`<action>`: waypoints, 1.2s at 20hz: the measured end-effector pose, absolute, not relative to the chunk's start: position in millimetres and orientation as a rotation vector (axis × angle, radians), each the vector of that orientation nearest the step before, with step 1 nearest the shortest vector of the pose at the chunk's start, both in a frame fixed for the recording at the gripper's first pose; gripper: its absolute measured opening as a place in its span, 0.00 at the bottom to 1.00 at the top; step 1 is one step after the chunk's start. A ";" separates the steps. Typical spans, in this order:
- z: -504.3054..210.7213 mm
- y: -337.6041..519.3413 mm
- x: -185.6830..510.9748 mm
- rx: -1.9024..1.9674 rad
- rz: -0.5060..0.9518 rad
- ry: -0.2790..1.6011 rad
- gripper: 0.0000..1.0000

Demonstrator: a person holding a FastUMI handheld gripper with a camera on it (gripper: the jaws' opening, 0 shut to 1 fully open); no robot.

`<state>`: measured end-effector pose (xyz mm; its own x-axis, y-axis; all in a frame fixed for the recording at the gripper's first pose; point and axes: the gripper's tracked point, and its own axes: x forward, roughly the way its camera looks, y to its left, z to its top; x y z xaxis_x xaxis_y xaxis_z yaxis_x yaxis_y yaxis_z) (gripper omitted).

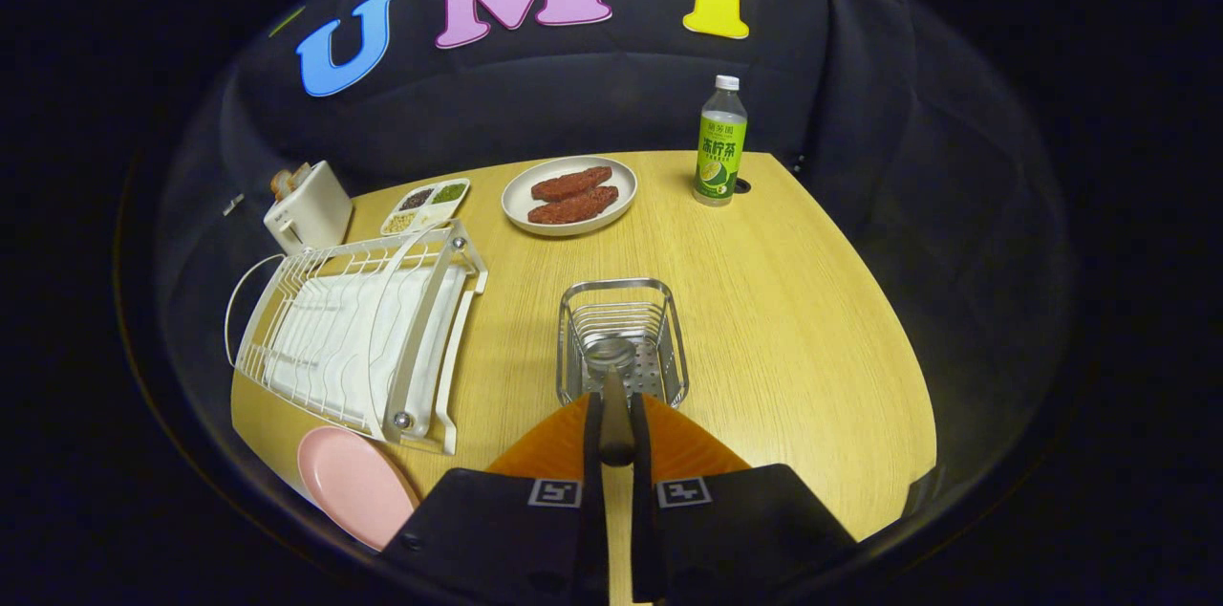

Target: Take the plate from the dish rack, then take the spoon from the basket and place it into the plate.

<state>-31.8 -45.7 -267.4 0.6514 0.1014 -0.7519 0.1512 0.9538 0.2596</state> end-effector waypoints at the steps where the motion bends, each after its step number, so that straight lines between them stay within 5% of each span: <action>1: -266.5 -45.3 -31.7 0.314 -0.025 0.866 0.12; 15: -148.4 -79.4 -36.6 0.374 -0.013 0.694 0.11; 24: -56.8 47.0 -103.4 0.438 0.399 0.607 0.11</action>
<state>-103.4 47.0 -56.8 0.7518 0.4782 -0.4540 -0.2280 0.8345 0.5016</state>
